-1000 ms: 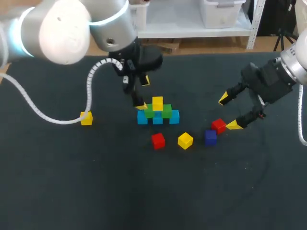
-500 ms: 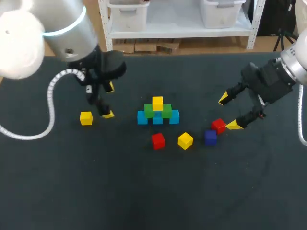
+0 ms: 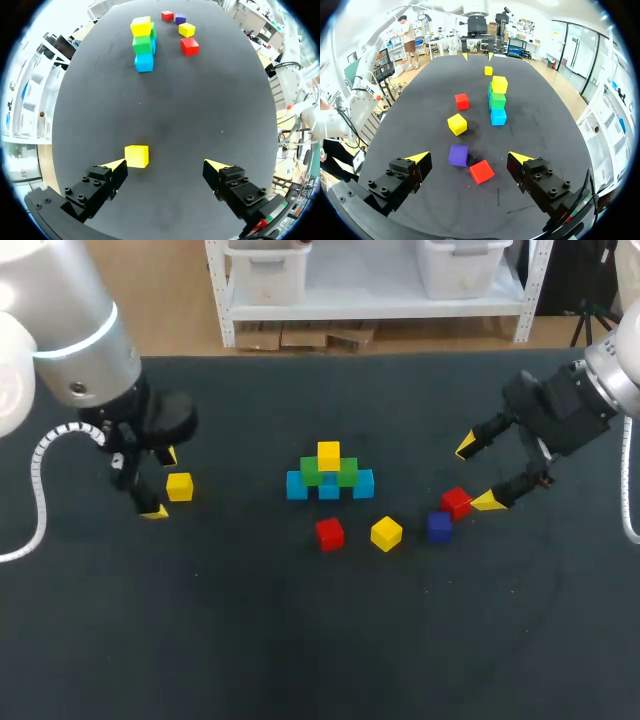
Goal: Place the blue cubes, place green cubes on the blue cubes, place the yellow cubes on the green cubes, then place the red cubes on the yellow cubes, and place purple cube on the red cubes.
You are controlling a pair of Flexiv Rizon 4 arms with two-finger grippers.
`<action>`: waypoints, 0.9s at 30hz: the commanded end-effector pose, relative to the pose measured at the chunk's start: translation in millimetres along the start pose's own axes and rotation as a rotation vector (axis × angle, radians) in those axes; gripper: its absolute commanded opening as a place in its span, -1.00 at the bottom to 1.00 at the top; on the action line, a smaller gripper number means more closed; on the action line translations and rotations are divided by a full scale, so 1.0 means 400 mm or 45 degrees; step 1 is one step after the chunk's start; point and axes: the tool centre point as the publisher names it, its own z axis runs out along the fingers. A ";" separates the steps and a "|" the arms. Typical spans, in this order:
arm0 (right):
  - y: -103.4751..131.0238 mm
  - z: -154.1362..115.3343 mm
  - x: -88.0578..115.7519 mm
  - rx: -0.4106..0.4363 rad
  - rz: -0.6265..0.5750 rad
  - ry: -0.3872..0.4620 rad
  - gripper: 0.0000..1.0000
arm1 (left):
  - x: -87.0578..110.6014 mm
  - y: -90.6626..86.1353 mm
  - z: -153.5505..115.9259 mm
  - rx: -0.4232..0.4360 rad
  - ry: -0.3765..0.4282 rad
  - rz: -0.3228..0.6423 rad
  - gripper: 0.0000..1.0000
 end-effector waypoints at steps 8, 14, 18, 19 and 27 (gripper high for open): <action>-0.002 0.002 0.001 -0.002 -0.001 -0.003 1.00 | 0.013 0.080 0.051 0.025 0.011 0.042 1.00; -0.002 0.002 0.001 -0.002 -0.001 -0.003 1.00 | 0.020 0.097 0.067 0.030 0.003 0.050 1.00; -0.002 0.002 0.001 -0.002 -0.001 -0.003 1.00 | 0.025 0.105 0.075 0.032 -0.003 0.053 1.00; -0.002 0.002 0.001 -0.002 -0.001 -0.003 1.00 | 0.025 0.106 0.076 0.032 -0.005 0.055 1.00; -0.002 0.002 0.001 -0.002 -0.001 -0.003 1.00 | 0.032 0.113 0.089 0.041 -0.005 0.058 0.93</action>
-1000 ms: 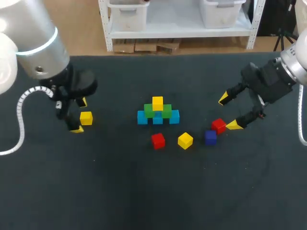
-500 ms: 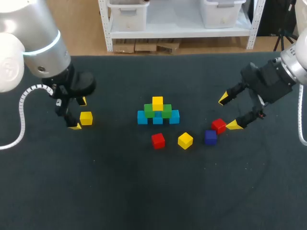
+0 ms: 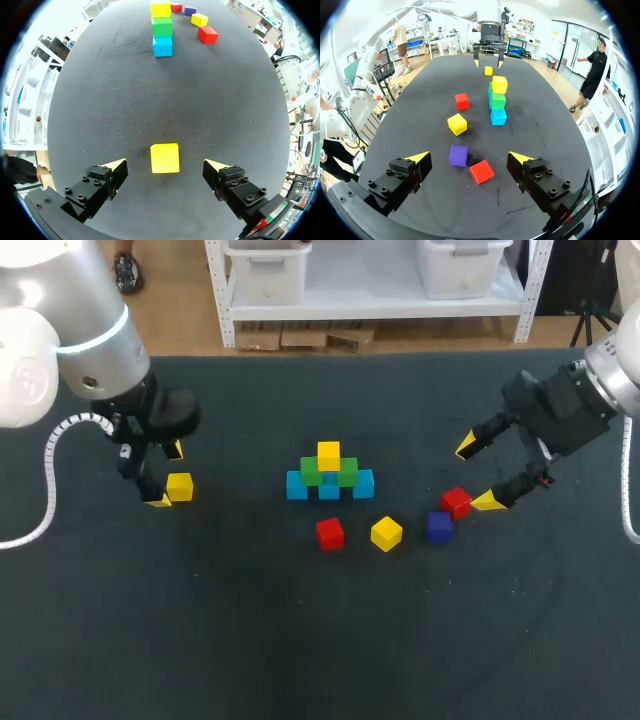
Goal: Place the blue cubes, place green cubes on the blue cubes, place the yellow cubes on the green cubes, then place the red cubes on the yellow cubes, and place purple cube on the red cubes.
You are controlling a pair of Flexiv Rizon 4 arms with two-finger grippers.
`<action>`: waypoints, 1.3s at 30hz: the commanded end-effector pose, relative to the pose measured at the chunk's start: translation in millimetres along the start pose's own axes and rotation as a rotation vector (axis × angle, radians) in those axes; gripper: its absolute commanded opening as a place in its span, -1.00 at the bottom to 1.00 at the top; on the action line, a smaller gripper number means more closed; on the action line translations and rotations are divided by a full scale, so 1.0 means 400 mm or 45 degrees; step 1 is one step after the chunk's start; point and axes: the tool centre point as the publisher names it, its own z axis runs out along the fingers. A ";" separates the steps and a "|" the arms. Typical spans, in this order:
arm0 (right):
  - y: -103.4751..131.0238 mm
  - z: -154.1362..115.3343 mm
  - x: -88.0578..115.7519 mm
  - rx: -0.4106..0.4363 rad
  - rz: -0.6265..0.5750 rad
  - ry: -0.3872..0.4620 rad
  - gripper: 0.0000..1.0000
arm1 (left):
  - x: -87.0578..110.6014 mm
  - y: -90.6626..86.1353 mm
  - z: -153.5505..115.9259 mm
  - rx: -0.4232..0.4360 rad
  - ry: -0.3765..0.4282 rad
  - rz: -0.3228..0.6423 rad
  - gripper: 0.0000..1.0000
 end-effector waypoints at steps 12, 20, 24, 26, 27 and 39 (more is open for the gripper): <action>-0.002 0.002 0.001 -0.002 -0.001 -0.003 1.00 | -0.003 0.011 0.015 0.022 -0.001 -0.005 -0.04; -0.002 0.002 0.001 -0.002 -0.001 -0.003 1.00 | -0.023 -0.006 0.021 0.036 -0.007 -0.007 -0.55; -0.002 0.002 0.001 -0.002 -0.001 -0.003 1.00 | -0.033 -0.017 0.012 0.032 -0.011 -0.016 -1.00; -0.002 0.002 0.001 -0.002 -0.001 -0.003 1.00 | -0.038 -0.024 0.003 0.028 -0.008 -0.022 -1.00; -0.002 0.002 0.001 -0.002 -0.001 -0.003 1.00 | -0.042 -0.027 -0.006 0.020 -0.009 -0.027 -1.00; -0.002 0.002 0.001 -0.002 -0.001 -0.003 1.00 | -0.142 -0.073 -0.130 -0.053 -0.042 -0.166 -1.00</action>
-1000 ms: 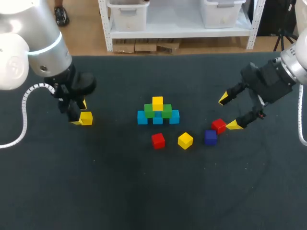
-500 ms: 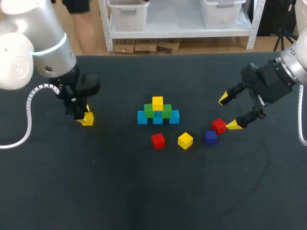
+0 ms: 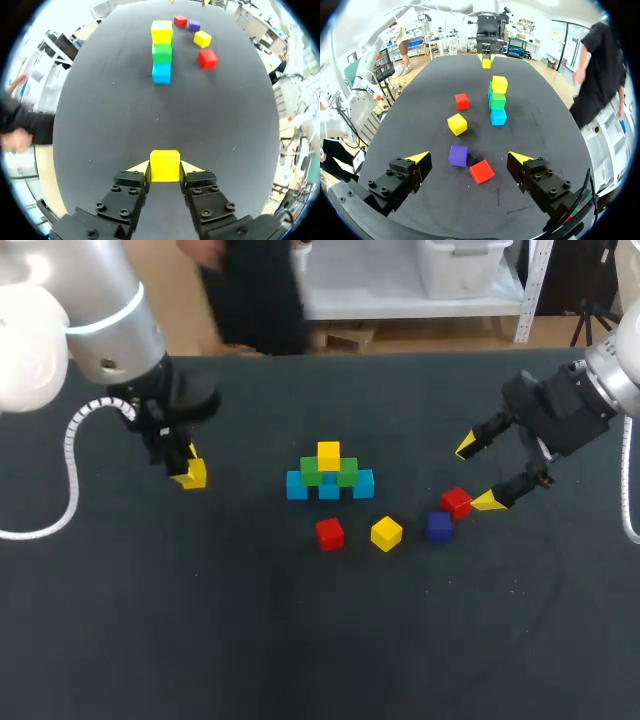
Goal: Place the blue cubes, place green cubes on the blue cubes, place the yellow cubes on the green cubes, then place the red cubes on the yellow cubes, and place purple cube on the red cubes.
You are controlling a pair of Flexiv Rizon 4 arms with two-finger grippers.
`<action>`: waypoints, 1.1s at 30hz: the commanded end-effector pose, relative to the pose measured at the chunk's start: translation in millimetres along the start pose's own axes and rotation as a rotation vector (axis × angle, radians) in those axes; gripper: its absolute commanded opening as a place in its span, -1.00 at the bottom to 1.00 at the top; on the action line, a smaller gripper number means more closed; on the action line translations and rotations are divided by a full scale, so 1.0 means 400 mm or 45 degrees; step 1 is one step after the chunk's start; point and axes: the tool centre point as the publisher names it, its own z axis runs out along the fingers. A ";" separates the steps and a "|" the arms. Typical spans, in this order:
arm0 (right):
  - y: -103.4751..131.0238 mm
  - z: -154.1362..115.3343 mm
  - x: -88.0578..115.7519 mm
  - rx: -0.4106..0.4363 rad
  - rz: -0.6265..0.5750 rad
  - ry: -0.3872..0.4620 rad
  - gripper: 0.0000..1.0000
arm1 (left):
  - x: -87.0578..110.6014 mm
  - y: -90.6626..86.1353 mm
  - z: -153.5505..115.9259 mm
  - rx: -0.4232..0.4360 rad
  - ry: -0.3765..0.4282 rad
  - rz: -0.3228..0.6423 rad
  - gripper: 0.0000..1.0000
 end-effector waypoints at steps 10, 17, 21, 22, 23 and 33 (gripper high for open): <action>-0.002 0.002 0.001 -0.002 -0.001 -0.003 1.00 | -0.142 -0.041 -0.084 -0.081 -0.042 -0.068 -1.00; -0.002 0.002 0.001 -0.002 -0.001 -0.003 1.00 | -0.209 -0.040 -0.082 -0.064 -0.043 -0.024 -1.00; -0.002 0.002 0.001 -0.002 -0.001 -0.003 1.00 | -0.239 -0.039 -0.080 -0.056 -0.044 -0.007 -1.00; -0.002 0.002 0.001 -0.002 -0.001 -0.003 1.00 | -0.247 -0.038 -0.080 -0.053 -0.044 -0.001 -1.00; -0.002 0.002 0.001 -0.002 -0.001 -0.003 1.00 | -0.255 -0.037 -0.080 -0.052 -0.042 0.004 -1.00; -0.002 0.002 0.001 -0.002 -0.001 -0.003 1.00 | -0.331 -0.019 -0.068 -0.043 -0.057 0.043 -1.00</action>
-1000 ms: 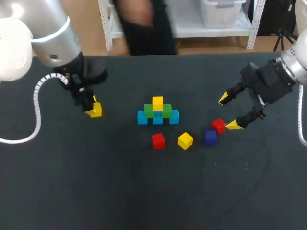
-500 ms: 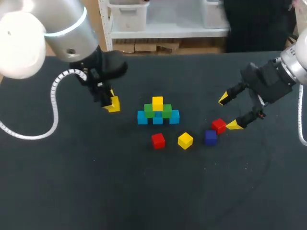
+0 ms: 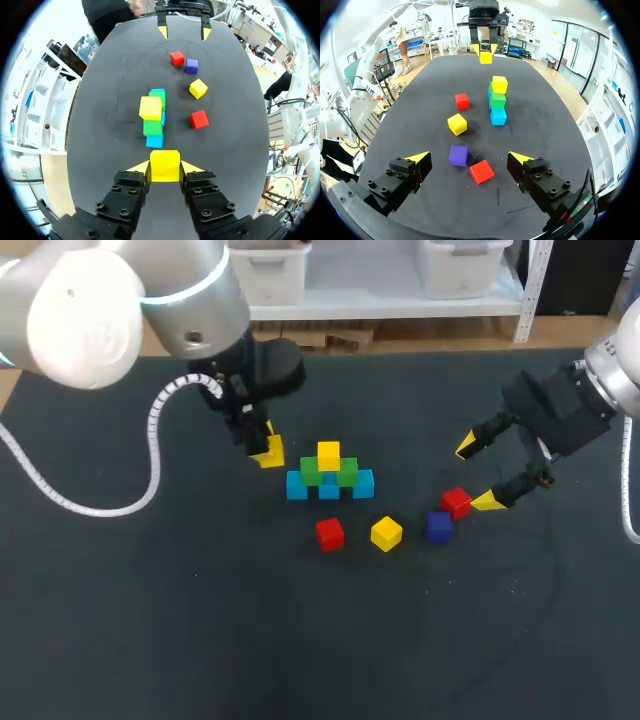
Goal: Place the blue cubes, place green cubes on the blue cubes, place the yellow cubes on the green cubes, then place the red cubes on the yellow cubes, and place purple cube on the red cubes.
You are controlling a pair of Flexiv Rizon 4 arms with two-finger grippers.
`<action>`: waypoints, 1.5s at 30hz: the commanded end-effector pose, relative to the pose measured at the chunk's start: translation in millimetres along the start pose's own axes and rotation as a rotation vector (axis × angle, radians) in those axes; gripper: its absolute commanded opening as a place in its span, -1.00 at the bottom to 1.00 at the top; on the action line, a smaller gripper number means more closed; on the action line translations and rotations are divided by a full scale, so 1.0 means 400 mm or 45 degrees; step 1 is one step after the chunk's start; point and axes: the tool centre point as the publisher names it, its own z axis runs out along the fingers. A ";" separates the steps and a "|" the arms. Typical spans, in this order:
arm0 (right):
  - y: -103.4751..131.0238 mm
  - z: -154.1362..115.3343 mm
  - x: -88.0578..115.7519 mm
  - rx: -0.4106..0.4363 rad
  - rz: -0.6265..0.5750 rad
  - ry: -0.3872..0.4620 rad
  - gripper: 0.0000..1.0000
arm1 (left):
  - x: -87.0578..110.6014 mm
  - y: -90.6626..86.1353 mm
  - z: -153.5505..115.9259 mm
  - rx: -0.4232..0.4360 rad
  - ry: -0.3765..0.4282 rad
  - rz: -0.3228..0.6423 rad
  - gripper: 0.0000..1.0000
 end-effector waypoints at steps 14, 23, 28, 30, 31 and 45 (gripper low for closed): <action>-0.002 0.002 0.001 -0.002 -0.001 -0.003 1.00 | -0.086 0.035 0.053 0.037 0.003 0.046 -1.00; -0.002 0.002 0.001 -0.002 -0.001 -0.003 1.00 | -0.075 0.050 0.066 0.036 0.023 0.034 -1.00; -0.002 0.002 0.001 -0.002 -0.001 -0.003 1.00 | -0.074 0.058 0.072 0.038 0.032 0.032 -1.00; -0.002 0.002 0.001 -0.002 -0.001 -0.003 1.00 | -0.076 0.059 0.075 0.040 0.034 0.033 -1.00; -0.002 0.002 0.001 -0.002 -0.001 -0.003 1.00 | -0.077 0.060 0.077 0.042 0.033 0.033 -1.00; -0.002 0.002 0.001 -0.002 -0.001 -0.003 1.00 | -0.082 0.062 0.090 0.066 0.041 0.040 -1.00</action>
